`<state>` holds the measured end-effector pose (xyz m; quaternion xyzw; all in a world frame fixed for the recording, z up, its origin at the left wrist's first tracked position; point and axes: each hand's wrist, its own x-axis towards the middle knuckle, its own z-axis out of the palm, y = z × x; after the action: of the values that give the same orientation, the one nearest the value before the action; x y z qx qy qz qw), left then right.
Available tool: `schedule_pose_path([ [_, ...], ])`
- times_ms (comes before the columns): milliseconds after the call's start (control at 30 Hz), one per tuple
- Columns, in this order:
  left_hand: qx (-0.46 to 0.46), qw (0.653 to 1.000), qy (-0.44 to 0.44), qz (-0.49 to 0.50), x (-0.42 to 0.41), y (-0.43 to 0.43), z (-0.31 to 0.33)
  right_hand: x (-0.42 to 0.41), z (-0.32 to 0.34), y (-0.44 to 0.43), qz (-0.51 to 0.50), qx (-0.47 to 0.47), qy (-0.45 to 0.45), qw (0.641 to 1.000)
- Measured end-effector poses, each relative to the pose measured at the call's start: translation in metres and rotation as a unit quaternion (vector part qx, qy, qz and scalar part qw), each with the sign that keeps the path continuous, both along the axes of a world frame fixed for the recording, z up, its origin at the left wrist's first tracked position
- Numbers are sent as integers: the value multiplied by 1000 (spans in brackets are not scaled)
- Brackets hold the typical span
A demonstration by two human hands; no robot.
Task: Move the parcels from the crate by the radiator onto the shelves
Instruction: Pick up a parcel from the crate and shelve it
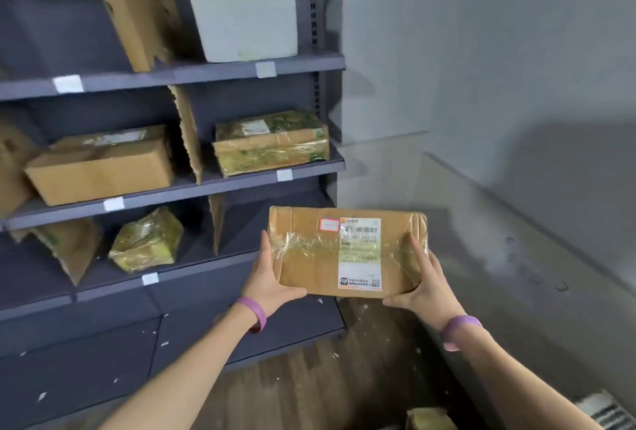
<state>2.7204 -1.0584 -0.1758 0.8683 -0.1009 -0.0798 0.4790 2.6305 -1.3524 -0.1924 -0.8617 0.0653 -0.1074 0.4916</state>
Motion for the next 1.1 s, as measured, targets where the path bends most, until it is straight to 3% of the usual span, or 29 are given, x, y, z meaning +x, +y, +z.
schedule_pose_path([
  [200, -6, 994, -3, 111, -6, 102, 14, 48, 1, 79, 117, -87, -33, 989],
  [367, 0, 985, -29, 169, -21, 174, 19, 80, 7, 152, 142, -164, -67, 974],
  [567, 65, 972, -85, 210, -37, 271, 18, 104, 12, 253, 163, -112, -31, 980],
  [867, 33, 961, -104, 256, -44, 404, 30, 110, 25, 388, 180, -76, -48, 980],
  [1100, 34, 955, -115, 272, -33, 463, 39, 126, 35, 447, 191, -74, -60, 977],
])
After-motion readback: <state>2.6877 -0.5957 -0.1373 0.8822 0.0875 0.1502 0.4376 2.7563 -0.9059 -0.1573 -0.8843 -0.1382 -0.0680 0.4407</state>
